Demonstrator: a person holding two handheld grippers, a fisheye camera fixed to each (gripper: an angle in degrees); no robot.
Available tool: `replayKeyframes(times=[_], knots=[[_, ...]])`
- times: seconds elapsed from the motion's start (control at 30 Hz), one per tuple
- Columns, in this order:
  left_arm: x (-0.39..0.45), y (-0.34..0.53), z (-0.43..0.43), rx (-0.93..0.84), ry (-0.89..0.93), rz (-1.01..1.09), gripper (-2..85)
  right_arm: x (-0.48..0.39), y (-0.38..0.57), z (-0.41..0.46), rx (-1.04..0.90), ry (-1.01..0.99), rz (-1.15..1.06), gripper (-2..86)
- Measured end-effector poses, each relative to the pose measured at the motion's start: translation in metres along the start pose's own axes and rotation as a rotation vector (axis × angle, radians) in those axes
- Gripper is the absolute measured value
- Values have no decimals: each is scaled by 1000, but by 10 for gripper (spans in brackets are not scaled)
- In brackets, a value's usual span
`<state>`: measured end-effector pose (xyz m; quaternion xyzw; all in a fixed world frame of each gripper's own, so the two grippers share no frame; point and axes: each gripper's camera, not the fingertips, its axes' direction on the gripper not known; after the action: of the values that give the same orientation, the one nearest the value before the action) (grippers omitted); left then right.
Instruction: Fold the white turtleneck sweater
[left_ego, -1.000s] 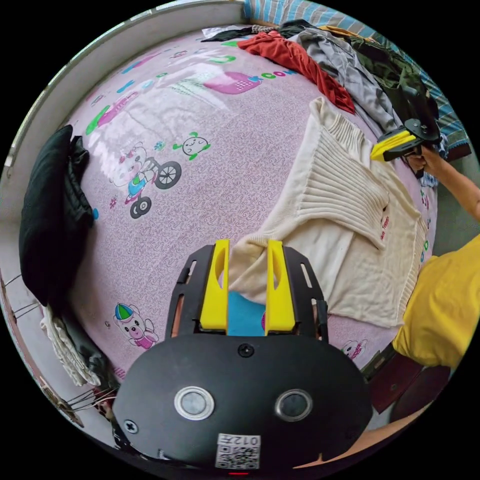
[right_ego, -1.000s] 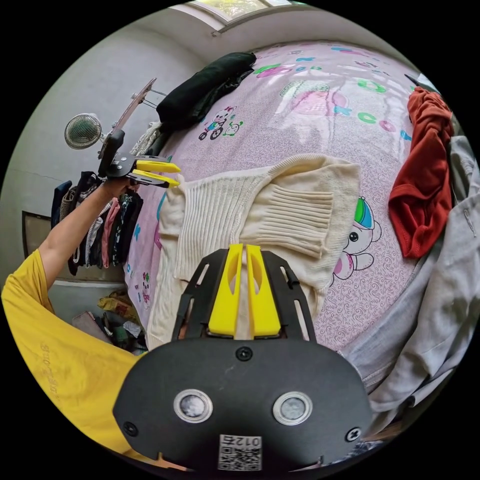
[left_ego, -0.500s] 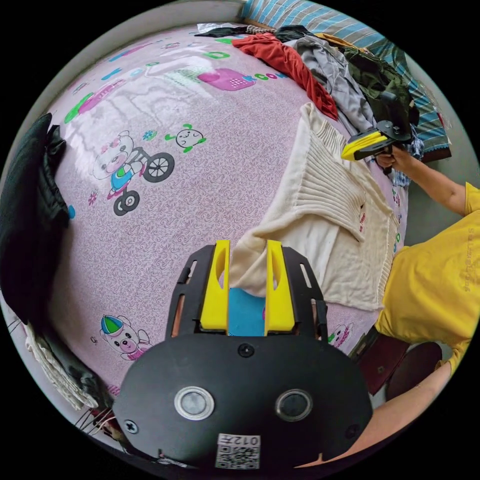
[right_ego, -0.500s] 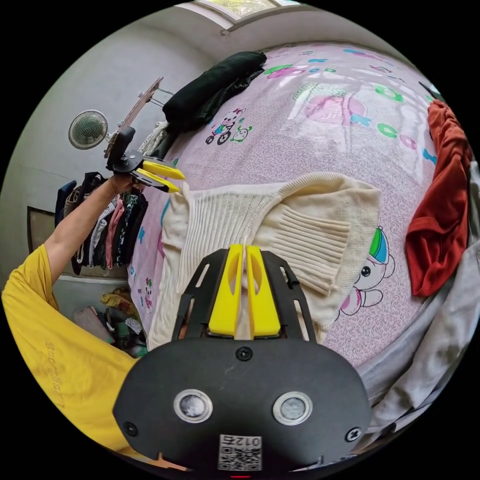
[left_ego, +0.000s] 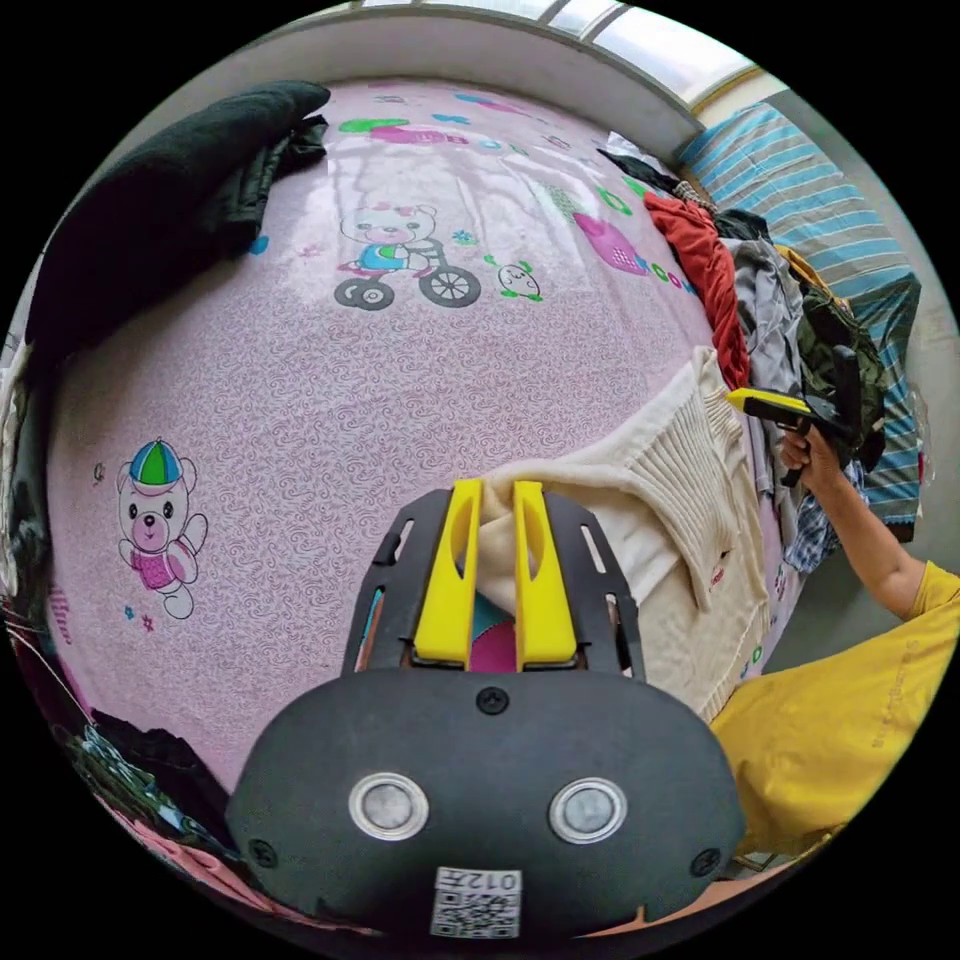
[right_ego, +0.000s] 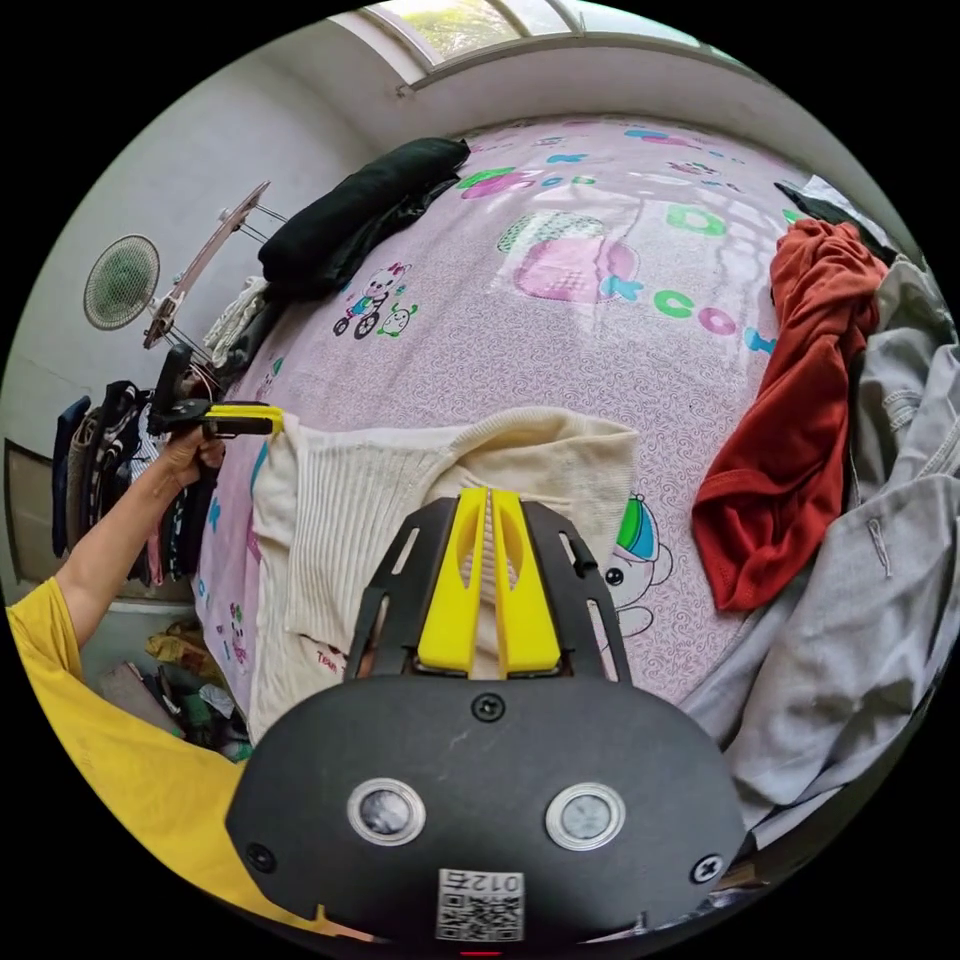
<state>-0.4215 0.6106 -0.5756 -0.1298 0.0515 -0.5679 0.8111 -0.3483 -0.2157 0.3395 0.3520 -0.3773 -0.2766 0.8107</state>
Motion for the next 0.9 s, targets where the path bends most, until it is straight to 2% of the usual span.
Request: replayKeyframes(times=[0.07, 0.13, 0.27, 0.43, 0.6, 0.73, 0.9], knots=[[-8, 16, -8, 30, 49, -43, 28, -2, 21, -11, 19, -17, 13, 14], [-15, 39, -24, 102, 26, -132, 19, -3, 58, -28, 34, -30, 32, 16], [-3, 123, -64, 249, 24, -254, 11, -6, 131, -51, -19, -8, 42, 19], [76, 249, -36, 136, 173, -232, 12, -8, 252, -73, -146, 27, 90, 22], [167, 384, 10, -11, 253, -336, 39, -2, 335, -88, -183, -27, 194, 33], [197, 438, 28, -67, 293, -404, 63, 6, 383, -88, -212, -94, 236, 53], [214, 472, 33, -45, 301, -442, 91, 23, 413, -90, -200, -229, 294, 71]])
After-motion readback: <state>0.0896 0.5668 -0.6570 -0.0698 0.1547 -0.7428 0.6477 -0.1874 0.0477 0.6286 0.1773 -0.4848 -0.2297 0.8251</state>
